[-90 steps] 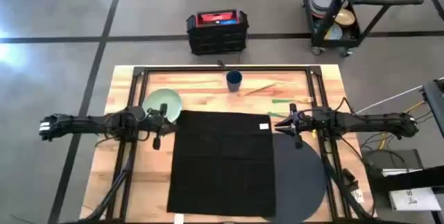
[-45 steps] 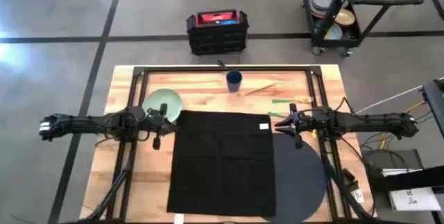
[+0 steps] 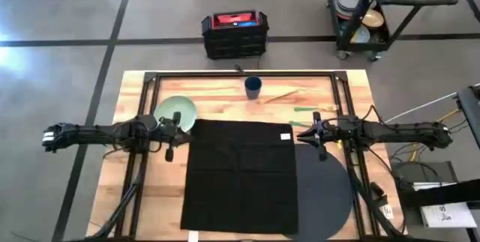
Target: Set table place
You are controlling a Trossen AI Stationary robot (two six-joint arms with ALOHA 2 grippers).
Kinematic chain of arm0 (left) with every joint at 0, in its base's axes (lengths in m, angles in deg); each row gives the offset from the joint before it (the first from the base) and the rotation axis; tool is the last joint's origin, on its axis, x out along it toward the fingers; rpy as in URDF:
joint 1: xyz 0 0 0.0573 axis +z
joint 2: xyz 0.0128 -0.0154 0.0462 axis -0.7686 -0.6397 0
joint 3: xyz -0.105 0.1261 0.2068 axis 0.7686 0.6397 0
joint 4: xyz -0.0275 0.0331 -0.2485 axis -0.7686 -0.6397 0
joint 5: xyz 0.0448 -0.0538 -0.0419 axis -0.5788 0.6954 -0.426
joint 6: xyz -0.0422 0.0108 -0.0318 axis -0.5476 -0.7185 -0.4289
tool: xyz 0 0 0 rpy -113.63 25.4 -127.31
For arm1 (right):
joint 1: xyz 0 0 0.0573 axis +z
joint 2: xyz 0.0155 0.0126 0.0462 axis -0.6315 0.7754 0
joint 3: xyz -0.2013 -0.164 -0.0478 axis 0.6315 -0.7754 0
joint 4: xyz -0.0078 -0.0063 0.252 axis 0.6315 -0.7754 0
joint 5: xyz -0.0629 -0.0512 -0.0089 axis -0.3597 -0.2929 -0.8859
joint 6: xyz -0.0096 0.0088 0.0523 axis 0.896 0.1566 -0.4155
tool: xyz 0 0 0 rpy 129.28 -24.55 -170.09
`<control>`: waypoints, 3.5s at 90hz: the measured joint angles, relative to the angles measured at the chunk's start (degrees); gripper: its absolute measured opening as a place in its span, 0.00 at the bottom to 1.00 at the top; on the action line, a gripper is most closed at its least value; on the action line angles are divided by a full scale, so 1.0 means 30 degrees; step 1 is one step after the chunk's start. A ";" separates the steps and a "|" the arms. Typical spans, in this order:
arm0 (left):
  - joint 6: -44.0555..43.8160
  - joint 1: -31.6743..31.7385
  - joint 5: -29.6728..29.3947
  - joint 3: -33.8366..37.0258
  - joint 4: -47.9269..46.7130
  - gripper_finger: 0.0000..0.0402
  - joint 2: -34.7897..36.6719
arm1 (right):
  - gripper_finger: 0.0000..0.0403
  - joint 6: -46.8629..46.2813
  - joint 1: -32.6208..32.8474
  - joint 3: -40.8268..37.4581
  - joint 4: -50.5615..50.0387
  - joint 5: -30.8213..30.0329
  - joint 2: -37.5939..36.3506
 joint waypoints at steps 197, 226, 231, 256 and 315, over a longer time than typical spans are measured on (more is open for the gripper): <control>-1.1772 0.0029 0.1508 0.0003 0.2036 0.00 0.1930 | 0.07 -0.6240 0.0007 -0.0007 0.2323 -0.3177 -0.3483; -1.0209 0.0161 -0.0132 -0.8285 -0.2238 0.00 0.2013 | 0.08 -0.6228 0.0007 0.6438 0.2568 -0.3418 -0.3129; -0.9149 0.0161 -0.0861 -1.0663 -0.4416 0.00 0.1307 | 0.08 -0.6151 0.0007 0.8531 0.1212 -0.3386 -0.2088; -0.5301 0.0161 -0.3267 -2.0062 -1.1394 0.00 -0.3120 | 0.12 -0.4569 0.0009 1.7652 -0.5396 -0.2385 0.4725; -0.7799 0.0254 -0.8547 -2.4269 -2.2401 0.00 -1.0463 | 0.05 -0.4853 0.0007 2.5272 -1.5881 -0.2467 1.3384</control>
